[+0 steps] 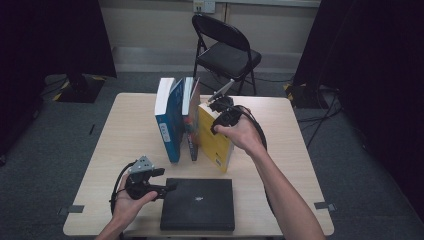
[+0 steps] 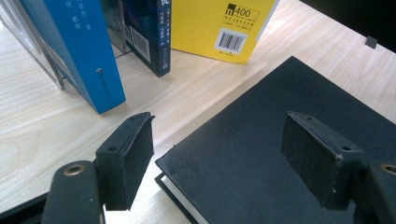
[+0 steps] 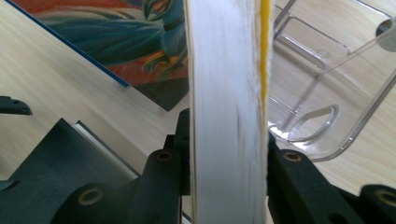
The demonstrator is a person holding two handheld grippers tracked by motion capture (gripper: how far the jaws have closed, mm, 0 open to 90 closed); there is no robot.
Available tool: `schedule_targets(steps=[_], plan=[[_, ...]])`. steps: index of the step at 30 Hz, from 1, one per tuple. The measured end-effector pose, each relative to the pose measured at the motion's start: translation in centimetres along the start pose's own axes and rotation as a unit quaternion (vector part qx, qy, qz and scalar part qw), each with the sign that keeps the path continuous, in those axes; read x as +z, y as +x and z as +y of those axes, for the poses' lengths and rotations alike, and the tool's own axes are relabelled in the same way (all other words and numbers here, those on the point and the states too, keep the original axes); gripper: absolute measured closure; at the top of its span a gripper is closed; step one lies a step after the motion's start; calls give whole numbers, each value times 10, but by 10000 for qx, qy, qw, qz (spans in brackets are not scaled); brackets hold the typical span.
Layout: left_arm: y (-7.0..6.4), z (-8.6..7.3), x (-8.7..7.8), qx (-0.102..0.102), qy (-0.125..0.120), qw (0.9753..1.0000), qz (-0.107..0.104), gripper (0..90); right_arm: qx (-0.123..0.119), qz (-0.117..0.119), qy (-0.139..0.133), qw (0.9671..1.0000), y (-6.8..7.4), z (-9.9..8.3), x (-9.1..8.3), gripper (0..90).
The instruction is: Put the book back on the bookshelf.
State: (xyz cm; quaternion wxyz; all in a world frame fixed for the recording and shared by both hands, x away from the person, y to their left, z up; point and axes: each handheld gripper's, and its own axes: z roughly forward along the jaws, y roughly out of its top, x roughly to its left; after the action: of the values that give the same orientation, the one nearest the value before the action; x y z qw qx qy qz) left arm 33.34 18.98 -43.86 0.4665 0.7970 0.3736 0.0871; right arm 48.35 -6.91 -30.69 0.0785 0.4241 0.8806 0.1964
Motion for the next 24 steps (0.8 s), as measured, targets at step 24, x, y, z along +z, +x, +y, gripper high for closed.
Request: schedule_targets(steps=[24], plan=[[0,1,2,45,79,10000,-22,252,388,-297,360,9982,4,9,2,753]])
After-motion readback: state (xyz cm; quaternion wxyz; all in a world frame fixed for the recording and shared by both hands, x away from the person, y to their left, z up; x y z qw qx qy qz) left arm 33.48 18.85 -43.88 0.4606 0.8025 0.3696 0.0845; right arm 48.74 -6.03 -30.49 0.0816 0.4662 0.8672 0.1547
